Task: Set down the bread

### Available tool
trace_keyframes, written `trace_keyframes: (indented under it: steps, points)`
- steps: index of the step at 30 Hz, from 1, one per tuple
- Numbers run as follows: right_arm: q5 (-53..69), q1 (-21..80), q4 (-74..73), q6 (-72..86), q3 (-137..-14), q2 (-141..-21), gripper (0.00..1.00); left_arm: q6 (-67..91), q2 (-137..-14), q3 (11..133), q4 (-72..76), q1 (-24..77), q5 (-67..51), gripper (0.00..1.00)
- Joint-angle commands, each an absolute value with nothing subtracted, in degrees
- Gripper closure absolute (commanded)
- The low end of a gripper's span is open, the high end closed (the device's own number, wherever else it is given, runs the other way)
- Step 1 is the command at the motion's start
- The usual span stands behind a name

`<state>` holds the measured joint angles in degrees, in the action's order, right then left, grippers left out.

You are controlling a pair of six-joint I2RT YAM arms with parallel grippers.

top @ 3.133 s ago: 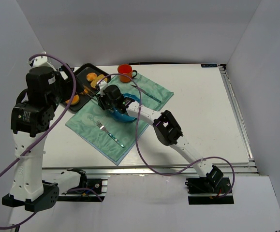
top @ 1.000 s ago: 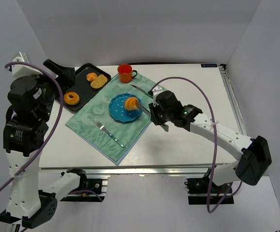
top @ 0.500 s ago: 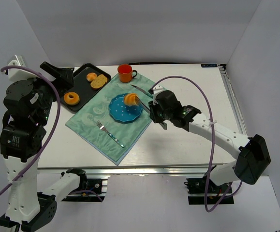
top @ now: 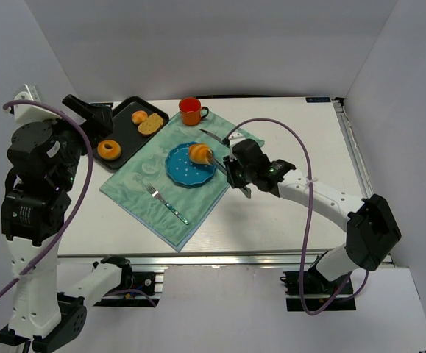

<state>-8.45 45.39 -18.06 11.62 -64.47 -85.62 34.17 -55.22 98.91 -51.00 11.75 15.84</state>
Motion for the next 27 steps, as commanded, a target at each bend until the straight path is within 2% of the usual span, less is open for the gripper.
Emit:
trace_keyframes:
  steps: [1, 5, 10, 13, 14, 19, 22, 27]
  points:
    - [-8.61, 45.26, -15.29, 12.04, -63.29, -84.90, 1.00, 34.37, -54.67, 98.18, -51.06, 11.95, 15.38, 0.05]
    - [-8.26, 45.26, -16.00, 13.01, -62.23, -85.08, 1.00, 34.63, -54.14, 97.12, -50.45, 11.95, 15.29, 0.05]
    - [-8.00, 45.26, -16.87, 13.80, -62.14, -85.08, 0.92, 34.37, -54.05, 96.94, -50.36, 11.95, 15.21, 0.05]
    - [-8.17, 45.26, -17.66, 14.32, -62.40, -84.73, 0.86, 34.28, -53.97, 96.77, -50.45, 11.95, 15.03, 0.05]
    - [-8.26, 45.26, -17.84, 14.50, -62.49, -84.47, 0.80, 34.28, -53.96, 96.68, -50.36, 11.95, 14.94, 0.05]
    - [-8.17, 45.26, -18.46, 15.38, -63.10, -83.41, 0.67, 34.19, -53.88, 96.59, -50.45, 11.95, 14.68, 0.04]
    - [-7.91, 45.26, -18.89, 15.73, -63.81, -82.71, 0.56, 34.01, -53.96, 96.85, -50.45, 11.95, 14.59, 0.05]
    - [-7.38, 45.26, -19.25, 16.17, -65.04, -82.26, 0.54, 33.93, -54.05, 96.86, -50.45, 11.95, 14.06, 0.05]
